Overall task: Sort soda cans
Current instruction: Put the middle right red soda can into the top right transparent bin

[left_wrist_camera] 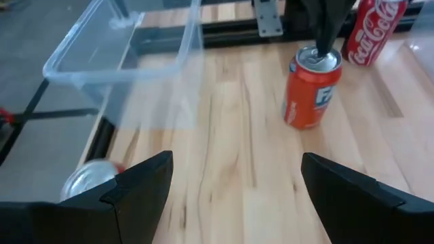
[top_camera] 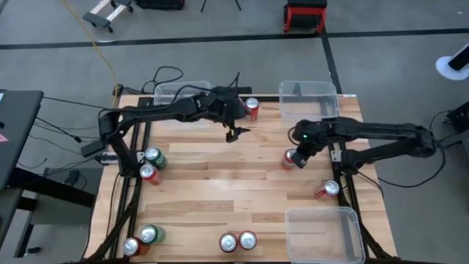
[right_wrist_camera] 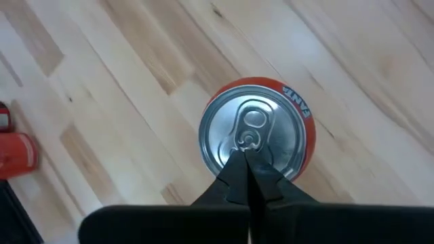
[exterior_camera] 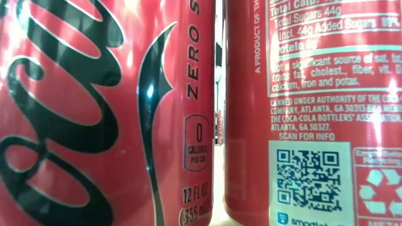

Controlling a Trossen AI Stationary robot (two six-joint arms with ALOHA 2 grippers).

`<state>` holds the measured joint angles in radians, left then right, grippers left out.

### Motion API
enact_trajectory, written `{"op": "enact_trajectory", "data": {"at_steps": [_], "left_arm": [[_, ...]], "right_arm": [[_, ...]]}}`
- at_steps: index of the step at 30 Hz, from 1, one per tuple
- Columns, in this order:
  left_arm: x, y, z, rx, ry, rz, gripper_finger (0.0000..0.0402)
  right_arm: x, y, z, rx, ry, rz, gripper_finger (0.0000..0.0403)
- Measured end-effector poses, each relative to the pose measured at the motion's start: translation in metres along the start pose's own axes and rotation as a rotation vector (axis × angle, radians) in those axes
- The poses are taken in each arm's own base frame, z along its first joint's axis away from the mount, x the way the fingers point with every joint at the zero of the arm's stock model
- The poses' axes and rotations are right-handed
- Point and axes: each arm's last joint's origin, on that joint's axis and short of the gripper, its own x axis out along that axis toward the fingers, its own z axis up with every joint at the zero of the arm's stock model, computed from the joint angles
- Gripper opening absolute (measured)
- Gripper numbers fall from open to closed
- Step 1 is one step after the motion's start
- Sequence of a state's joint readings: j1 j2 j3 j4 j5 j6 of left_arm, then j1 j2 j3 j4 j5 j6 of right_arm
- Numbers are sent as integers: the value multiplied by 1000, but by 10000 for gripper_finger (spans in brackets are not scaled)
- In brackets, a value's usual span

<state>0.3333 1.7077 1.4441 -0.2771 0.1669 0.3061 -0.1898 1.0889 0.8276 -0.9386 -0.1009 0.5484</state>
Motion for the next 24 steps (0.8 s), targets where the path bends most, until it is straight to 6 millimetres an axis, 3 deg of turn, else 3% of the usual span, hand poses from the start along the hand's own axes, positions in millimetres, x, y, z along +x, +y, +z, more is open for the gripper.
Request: {"op": "enact_trajectory", "data": {"at_steps": [12,19,24], "left_arm": [[-55,14,5,-15,41,39,322],[-50,12,-6,-20,48,-44,322],[-29,-2,-31,12,43,-175,322]], "right_arm": [[26,20,65,-173,-80,29,4],[23,35,91,-268,-107,27,12],[-7,45,90,-324,-209,68,47]]}}
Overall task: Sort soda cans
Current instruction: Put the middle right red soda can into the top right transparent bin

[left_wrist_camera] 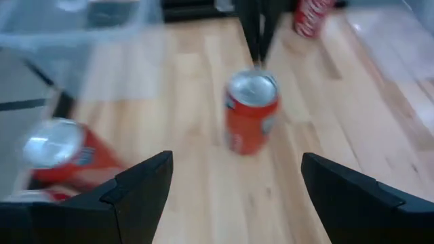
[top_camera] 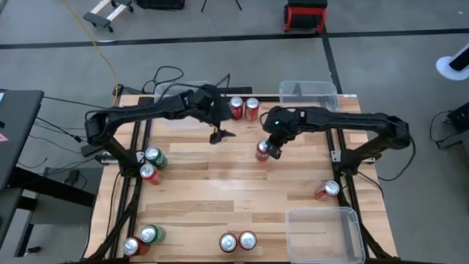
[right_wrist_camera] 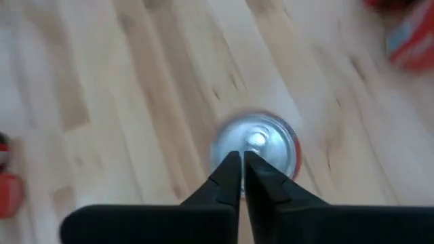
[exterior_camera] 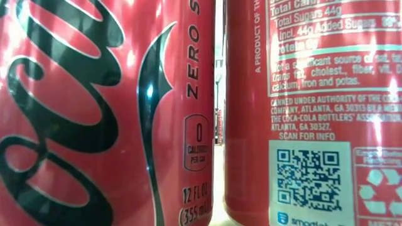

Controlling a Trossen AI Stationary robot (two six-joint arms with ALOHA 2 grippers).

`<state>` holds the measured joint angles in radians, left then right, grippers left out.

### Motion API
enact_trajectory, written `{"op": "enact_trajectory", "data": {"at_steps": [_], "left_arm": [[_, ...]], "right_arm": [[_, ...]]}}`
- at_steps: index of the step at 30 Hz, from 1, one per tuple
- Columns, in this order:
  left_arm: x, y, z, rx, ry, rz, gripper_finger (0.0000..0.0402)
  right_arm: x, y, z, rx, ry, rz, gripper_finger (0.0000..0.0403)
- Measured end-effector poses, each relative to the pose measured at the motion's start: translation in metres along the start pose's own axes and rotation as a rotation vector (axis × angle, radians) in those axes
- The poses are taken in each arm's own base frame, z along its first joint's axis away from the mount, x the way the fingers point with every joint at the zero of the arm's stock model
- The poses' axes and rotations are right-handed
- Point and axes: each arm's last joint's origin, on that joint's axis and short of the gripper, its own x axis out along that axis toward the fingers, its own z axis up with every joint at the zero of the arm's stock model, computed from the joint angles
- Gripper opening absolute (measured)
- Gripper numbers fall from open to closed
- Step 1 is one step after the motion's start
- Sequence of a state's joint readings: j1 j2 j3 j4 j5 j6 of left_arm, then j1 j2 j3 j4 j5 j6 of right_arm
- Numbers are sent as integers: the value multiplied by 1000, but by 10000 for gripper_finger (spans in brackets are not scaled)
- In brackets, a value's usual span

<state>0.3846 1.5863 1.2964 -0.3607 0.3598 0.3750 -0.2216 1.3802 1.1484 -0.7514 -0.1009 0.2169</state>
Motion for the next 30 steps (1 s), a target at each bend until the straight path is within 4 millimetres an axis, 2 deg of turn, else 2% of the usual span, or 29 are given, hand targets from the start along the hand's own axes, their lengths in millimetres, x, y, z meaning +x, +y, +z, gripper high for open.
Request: {"op": "enact_trajectory", "data": {"at_steps": [8,11,15,22,27,30], "left_arm": [[39,-15,-20,51,-132,-61,322],[51,-21,-22,63,-134,-81,322],[64,-30,-27,59,-81,-69,322],[67,-39,-24,77,-71,-43,322],[67,-39,-25,77,-59,-41,322],[67,-39,-27,78,-44,-45,322]], "right_arm": [[-52,8,-9,-90,-139,11,123],[-53,12,-21,-134,-99,15,165],[-32,11,-26,-163,-30,-31,233],[22,5,-23,-98,150,-61,340],[53,4,-24,-82,241,-28,391],[68,-1,-24,-67,274,-35,396]]}}
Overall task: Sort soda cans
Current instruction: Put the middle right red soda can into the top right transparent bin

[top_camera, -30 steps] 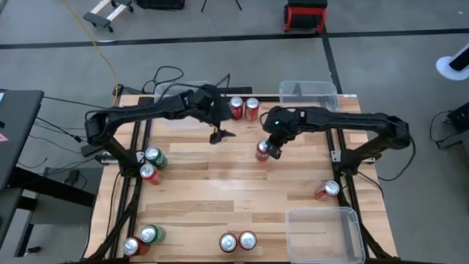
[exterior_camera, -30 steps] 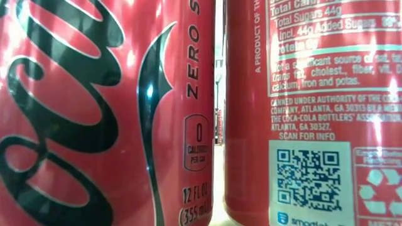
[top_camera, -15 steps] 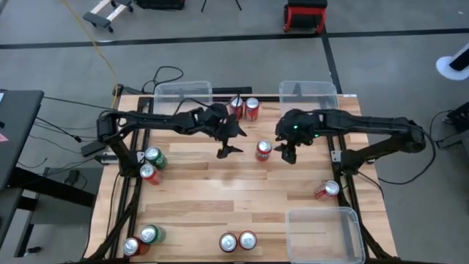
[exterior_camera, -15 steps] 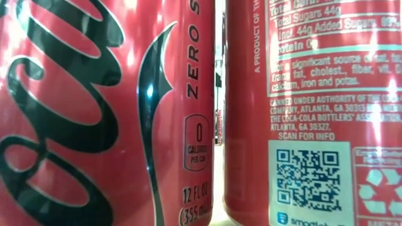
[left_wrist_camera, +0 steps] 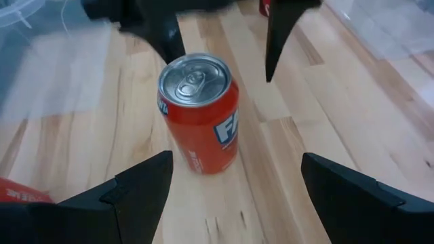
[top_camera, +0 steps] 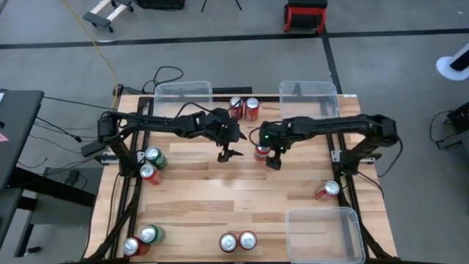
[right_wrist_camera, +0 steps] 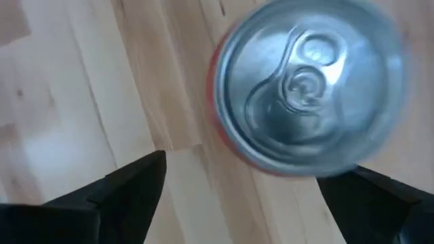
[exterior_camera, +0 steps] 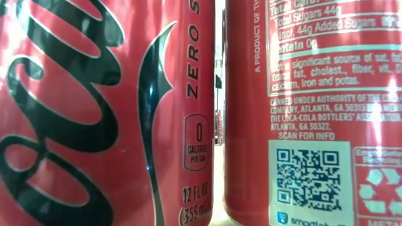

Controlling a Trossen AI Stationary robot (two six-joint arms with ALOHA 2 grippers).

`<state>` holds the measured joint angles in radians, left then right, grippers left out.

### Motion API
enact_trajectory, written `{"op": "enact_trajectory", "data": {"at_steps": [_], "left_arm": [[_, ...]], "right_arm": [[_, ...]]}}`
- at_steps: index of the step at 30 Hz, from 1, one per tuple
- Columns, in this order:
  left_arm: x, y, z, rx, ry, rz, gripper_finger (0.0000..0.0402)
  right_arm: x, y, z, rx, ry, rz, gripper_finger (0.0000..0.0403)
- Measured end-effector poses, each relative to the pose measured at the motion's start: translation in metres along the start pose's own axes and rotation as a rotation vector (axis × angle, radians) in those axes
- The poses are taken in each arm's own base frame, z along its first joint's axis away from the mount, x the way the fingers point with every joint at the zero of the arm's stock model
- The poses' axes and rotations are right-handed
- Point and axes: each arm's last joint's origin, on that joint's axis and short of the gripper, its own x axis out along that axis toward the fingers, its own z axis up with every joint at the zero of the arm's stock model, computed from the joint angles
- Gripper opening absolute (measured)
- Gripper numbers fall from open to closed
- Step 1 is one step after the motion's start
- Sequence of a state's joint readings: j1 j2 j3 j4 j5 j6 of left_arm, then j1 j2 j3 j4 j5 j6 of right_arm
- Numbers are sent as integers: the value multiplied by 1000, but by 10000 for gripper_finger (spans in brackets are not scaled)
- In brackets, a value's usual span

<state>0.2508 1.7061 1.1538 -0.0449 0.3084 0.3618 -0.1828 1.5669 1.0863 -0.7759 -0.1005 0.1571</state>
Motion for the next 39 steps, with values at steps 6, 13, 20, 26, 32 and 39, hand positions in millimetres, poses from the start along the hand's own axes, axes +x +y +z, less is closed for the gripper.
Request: {"op": "enact_trajectory", "data": {"at_steps": [6,13,20,26,32,39], "left_arm": [[0,-1,-2,-8,25,-5,322],[2,-2,-7,16,58,-19,322],[16,-4,-20,-3,111,-61,322],[25,-4,-23,-1,95,-72,322],[28,-5,-25,-9,89,-77,322],[28,-5,-23,-8,66,-93,322]], "right_arm": [[8,-17,5,87,66,-28,389],[-6,-21,21,99,-20,-18,399],[1,-8,34,23,-109,30,400],[8,-10,38,23,-119,36,395],[11,-12,42,30,-145,35,356],[12,-12,44,31,-156,37,300]]}}
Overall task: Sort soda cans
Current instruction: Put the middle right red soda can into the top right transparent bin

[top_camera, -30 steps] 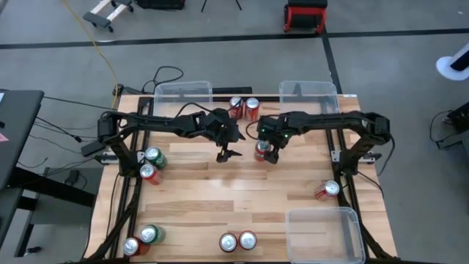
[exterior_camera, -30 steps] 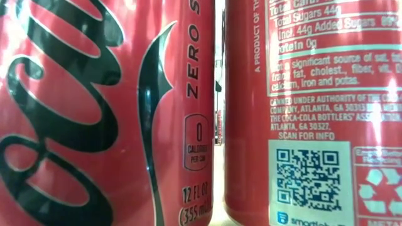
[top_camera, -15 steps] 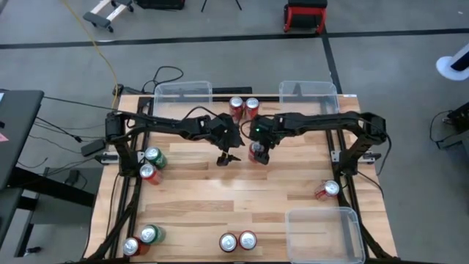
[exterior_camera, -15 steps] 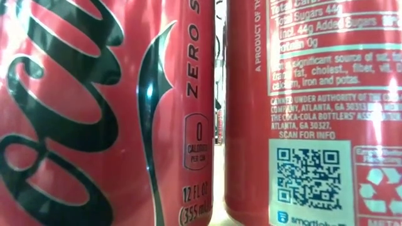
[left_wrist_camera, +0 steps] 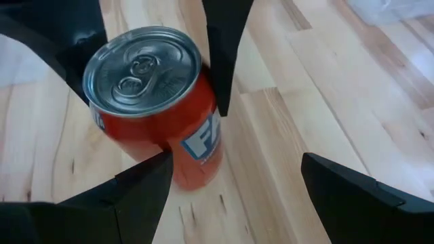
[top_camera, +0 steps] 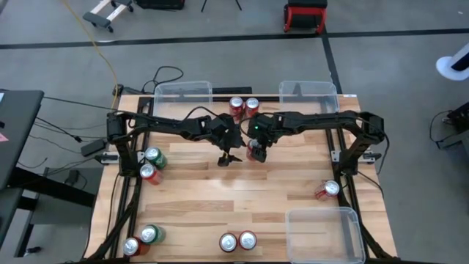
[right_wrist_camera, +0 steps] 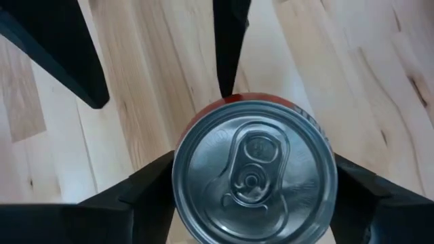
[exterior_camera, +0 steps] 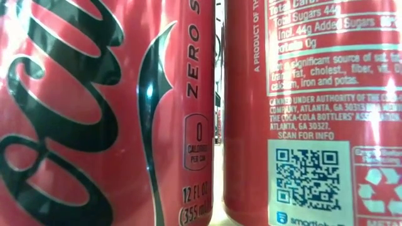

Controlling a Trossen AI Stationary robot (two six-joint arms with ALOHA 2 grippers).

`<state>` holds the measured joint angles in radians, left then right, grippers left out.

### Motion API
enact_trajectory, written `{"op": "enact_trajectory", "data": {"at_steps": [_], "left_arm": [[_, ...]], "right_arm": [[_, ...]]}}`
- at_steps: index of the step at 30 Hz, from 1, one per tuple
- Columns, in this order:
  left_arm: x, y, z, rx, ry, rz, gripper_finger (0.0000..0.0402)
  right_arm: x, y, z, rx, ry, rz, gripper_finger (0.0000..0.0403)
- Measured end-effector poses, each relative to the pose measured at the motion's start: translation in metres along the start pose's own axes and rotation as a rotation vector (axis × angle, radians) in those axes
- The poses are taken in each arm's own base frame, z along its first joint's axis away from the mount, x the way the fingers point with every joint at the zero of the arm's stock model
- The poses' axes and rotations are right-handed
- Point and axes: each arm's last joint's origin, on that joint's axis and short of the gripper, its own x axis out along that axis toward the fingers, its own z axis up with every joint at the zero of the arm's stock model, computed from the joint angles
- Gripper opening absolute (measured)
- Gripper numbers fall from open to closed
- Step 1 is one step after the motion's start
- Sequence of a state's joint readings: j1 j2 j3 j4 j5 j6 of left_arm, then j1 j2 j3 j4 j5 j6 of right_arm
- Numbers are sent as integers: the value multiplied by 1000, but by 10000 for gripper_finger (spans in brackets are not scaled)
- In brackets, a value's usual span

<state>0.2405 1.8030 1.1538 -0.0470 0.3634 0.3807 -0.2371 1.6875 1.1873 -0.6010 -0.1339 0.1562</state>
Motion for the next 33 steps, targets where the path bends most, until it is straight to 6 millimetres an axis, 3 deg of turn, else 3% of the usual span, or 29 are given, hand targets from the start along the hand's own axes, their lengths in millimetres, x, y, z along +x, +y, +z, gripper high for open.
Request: {"op": "enact_trajectory", "data": {"at_steps": [5,11,22,33], "left_arm": [[-2,1,1,-31,16,43,322],[-24,4,7,-83,92,250,322],[-54,1,23,-44,49,274,322],[-51,-10,26,-45,51,242,322]], "right_arm": [[-2,0,0,1,-3,-1,295],[-18,1,-3,9,19,-9,293],[-94,-5,8,30,-122,-64,291],[-174,-46,-12,195,-348,-312,291]]}}
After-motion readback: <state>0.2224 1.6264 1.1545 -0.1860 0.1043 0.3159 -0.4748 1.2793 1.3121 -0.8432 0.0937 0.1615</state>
